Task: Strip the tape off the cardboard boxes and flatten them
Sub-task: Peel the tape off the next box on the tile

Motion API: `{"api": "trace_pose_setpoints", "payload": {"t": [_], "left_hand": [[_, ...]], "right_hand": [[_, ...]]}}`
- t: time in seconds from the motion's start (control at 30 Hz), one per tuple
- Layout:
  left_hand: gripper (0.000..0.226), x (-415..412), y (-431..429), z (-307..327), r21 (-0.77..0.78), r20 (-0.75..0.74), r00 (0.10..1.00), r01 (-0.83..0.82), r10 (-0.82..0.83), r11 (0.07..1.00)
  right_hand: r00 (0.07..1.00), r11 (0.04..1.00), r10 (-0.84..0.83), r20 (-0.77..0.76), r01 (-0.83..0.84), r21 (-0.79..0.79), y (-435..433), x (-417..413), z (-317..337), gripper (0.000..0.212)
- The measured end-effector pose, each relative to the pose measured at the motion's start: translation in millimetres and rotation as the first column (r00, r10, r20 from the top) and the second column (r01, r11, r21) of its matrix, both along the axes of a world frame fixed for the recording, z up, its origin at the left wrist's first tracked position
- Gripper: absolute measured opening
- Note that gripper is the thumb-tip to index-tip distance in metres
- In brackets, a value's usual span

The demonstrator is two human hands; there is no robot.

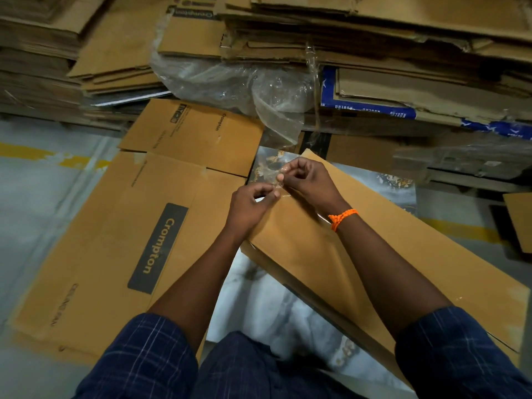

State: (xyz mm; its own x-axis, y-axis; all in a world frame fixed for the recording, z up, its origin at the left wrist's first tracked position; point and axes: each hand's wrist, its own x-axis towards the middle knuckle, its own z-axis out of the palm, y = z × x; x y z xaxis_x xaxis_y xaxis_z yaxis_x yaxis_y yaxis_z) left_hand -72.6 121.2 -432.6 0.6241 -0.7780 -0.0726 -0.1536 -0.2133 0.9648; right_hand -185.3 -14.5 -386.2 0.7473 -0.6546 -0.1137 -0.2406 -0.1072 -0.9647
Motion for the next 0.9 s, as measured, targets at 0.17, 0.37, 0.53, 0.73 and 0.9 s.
{"api": "trace_pose_setpoints", "payload": {"t": [0.17,0.37,0.53,0.73,0.9], "left_hand": [[0.008,4.0,-4.7,1.0,0.038,-0.246,0.965,-0.086,0.093,0.996],[0.008,6.5,-3.0,-4.3,0.095,-0.368,0.924,-0.076,0.106,0.993],[0.036,10.8,-21.4,12.3,0.062,-0.424,0.904,0.093,-0.058,0.994],[0.019,30.2,-27.6,27.0,0.016,-0.219,0.968,0.127,-0.121,0.992],[0.013,39.5,-8.9,25.8,-0.062,-0.184,0.969,0.158,-0.167,0.985]], "right_hand": [[0.980,0.903,0.082,-0.182,-0.150,-0.402,-15.3,-5.8,-3.8,0.030],[0.983,0.973,0.047,-0.178,-0.085,-0.215,-12.0,-28.4,-10.6,0.105],[0.991,0.985,-0.067,-0.112,0.047,-0.168,13.9,-27.8,-22.1,0.097],[0.987,0.951,-0.158,-0.042,0.141,-0.275,31.0,-29.0,-33.2,0.073],[0.989,0.917,-0.147,-0.016,0.130,-0.378,28.4,-24.5,-37.3,0.032]]}}
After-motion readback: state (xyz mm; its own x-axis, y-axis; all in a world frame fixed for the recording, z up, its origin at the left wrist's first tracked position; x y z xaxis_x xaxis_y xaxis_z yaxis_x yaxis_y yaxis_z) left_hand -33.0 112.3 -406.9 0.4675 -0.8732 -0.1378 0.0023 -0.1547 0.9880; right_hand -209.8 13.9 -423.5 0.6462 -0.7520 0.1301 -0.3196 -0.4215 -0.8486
